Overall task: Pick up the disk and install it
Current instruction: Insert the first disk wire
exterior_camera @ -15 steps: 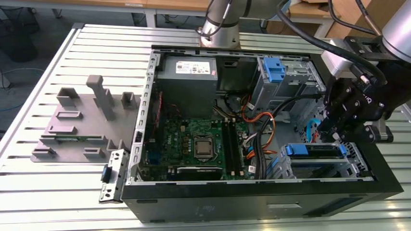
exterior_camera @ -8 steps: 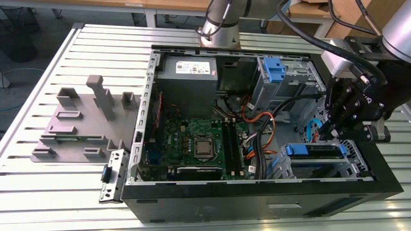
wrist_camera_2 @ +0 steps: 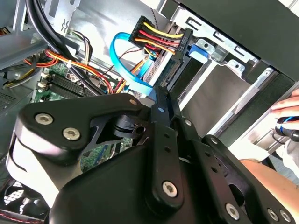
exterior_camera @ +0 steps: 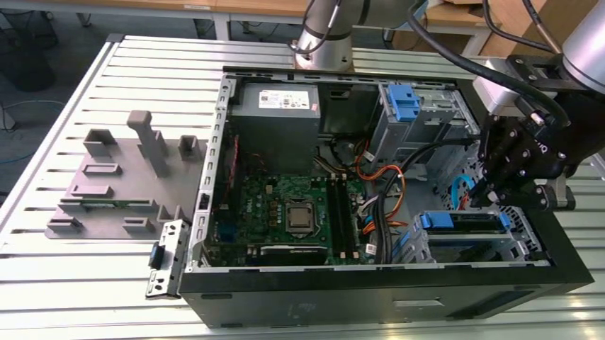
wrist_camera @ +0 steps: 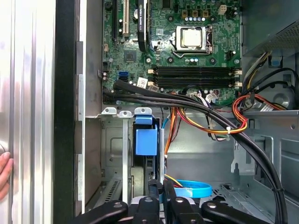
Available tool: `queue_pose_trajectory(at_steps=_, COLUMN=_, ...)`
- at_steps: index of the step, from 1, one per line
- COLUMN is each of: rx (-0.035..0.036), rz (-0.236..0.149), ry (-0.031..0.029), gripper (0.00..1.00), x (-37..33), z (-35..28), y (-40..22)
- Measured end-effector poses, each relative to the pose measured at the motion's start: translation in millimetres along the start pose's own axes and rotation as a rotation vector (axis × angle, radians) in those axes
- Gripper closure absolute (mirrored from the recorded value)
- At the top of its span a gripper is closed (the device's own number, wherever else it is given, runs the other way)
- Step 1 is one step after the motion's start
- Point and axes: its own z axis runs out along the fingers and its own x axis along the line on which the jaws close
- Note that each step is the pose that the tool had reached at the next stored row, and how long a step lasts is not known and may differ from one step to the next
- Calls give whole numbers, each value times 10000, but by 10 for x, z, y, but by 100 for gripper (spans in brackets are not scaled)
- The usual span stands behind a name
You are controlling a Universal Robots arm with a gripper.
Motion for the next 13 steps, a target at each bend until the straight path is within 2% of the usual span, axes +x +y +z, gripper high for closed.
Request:
queue_pose_trajectory(at_steps=4, rx=94, rz=-132, ry=1, gripper=84, x=31, z=8, y=4)
queue_pose_trajectory(at_steps=7, rx=130, rz=-195, ry=3, gripper=84, x=62, z=17, y=19)
queue_pose_trajectory(at_steps=13, rx=166, rz=-361, ry=1, gripper=84, x=80, z=75, y=29)
